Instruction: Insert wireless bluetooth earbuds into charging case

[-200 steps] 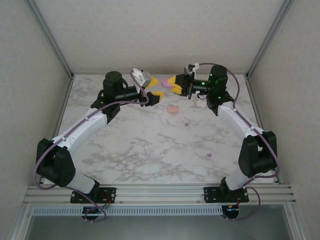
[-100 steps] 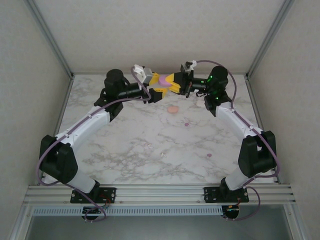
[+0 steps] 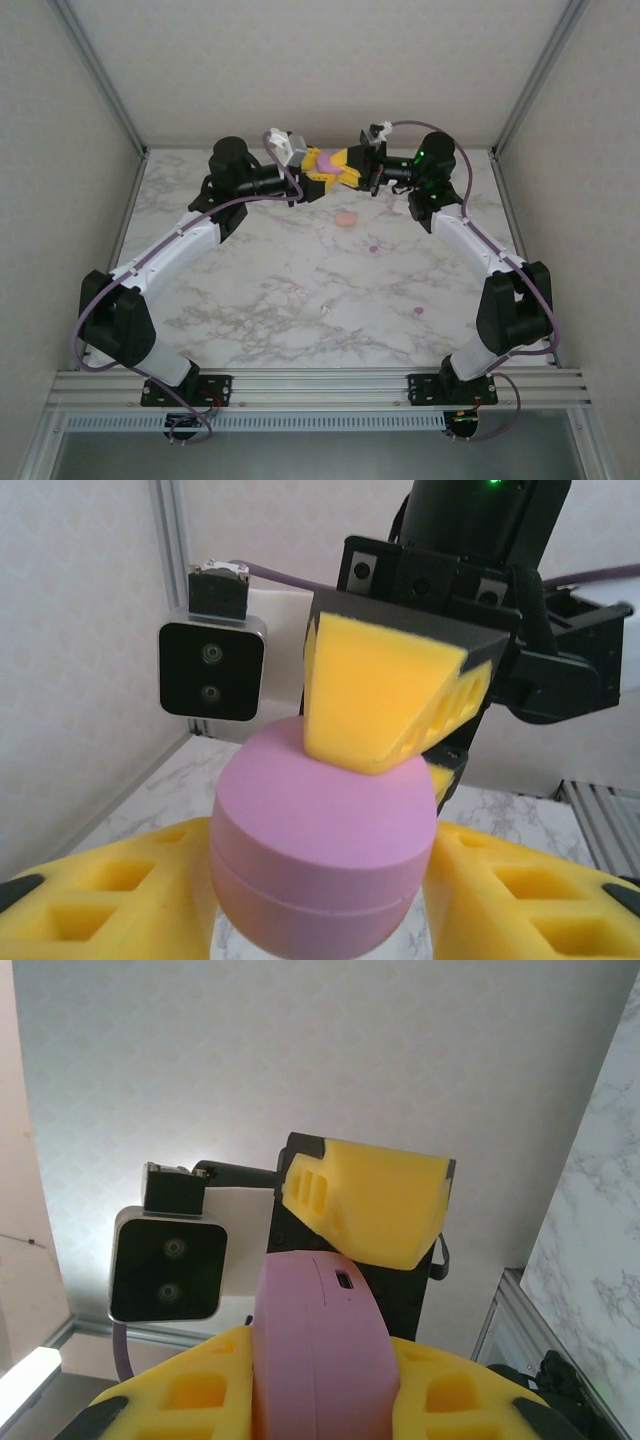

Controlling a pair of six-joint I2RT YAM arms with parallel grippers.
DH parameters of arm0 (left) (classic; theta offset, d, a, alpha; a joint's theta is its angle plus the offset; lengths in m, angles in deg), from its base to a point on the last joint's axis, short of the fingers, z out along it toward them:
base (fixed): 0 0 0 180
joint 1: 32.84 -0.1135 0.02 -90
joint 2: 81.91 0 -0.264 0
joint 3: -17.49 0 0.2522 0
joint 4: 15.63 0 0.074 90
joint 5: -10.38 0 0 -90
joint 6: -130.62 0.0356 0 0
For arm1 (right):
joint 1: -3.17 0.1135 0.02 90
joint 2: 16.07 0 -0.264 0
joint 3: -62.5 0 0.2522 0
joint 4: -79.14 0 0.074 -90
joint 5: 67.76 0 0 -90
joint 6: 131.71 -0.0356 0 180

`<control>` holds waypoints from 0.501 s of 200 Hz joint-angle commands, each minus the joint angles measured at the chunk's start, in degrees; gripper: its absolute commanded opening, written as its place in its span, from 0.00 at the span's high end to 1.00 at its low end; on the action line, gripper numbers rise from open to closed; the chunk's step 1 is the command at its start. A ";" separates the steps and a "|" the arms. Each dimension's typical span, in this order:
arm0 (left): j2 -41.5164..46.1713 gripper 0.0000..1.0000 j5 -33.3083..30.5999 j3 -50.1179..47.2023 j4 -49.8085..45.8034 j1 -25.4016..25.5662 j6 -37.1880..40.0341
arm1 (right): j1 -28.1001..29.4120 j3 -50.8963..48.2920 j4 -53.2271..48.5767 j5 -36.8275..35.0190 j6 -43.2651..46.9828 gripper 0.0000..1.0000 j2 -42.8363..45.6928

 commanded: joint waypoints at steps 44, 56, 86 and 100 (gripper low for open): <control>0.20 0.47 0.89 2.16 -0.63 0.60 0.88 | 0.32 0.53 2.63 0.49 -0.48 0.83 -0.51; 0.27 0.47 0.94 2.16 -0.38 0.60 0.81 | 0.35 0.24 2.35 0.44 -0.26 0.83 -0.51; 0.19 0.47 1.20 2.25 -0.10 0.60 0.33 | 0.38 0.04 2.42 0.49 -0.16 0.83 -0.51; 0.18 0.47 1.16 2.25 -0.19 0.60 0.19 | 0.31 0.17 2.32 0.49 0.01 0.83 -0.43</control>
